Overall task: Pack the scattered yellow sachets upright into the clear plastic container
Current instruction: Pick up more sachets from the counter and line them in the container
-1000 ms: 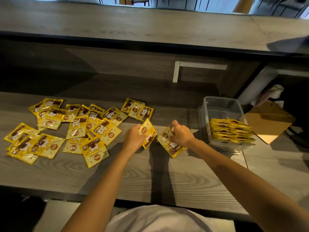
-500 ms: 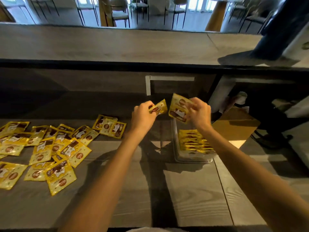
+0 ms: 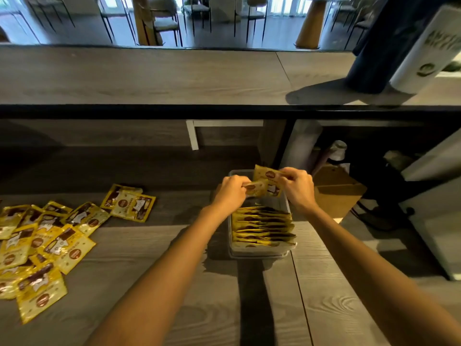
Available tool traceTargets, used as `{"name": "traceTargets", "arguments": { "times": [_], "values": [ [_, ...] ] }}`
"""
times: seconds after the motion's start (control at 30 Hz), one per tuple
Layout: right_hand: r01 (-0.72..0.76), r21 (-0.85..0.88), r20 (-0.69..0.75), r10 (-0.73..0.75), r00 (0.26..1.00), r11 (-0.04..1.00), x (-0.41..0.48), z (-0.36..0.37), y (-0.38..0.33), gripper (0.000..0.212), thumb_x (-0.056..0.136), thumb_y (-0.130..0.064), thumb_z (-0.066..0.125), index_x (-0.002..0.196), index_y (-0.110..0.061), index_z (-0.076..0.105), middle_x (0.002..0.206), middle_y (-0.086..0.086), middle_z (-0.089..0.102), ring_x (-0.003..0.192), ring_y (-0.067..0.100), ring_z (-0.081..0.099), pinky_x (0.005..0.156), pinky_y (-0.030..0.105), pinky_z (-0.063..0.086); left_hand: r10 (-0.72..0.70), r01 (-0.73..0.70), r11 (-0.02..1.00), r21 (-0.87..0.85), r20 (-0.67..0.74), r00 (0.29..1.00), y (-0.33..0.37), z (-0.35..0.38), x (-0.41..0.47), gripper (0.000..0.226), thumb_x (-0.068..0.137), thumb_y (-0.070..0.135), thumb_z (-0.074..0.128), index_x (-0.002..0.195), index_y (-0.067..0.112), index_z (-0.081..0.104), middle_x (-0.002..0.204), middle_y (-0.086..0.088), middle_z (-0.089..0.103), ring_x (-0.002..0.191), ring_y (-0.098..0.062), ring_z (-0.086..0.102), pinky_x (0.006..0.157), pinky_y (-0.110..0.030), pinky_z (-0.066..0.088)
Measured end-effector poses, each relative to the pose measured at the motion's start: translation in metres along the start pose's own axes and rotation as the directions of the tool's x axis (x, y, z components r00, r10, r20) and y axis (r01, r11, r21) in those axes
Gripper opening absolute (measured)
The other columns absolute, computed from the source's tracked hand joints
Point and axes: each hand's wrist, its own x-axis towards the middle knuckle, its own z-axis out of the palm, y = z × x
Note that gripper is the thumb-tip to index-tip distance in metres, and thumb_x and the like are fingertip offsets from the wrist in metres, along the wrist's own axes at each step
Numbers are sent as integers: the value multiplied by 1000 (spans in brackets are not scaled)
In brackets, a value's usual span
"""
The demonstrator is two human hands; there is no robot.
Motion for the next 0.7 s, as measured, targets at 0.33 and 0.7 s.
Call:
{"name": "traceTargets", "arguments": {
  "times": [0.33, 0.7],
  "values": [
    [39, -254, 427, 76, 901, 966, 5, -6, 22, 20, 87, -7, 51, 97, 0, 66, 96, 15, 65, 90, 25, 59, 80, 38, 50, -125, 20, 962, 273, 372, 920, -11, 9, 4, 40, 95, 4, 35, 127, 16, 56, 132, -11, 54, 125, -28, 48, 106, -46, 39],
    [239, -365, 639, 56, 767, 900, -1, -8, 25, 37, 99, -11, 31, 122, -8, 59, 126, 13, 60, 116, 27, 55, 99, 36, 42, -155, 47, 961, 273, 390, 908, -13, 16, 4, 30, 97, 18, 29, 94, 8, 58, 100, -11, 59, 103, -26, 55, 104, -50, 35]
  ]
}}
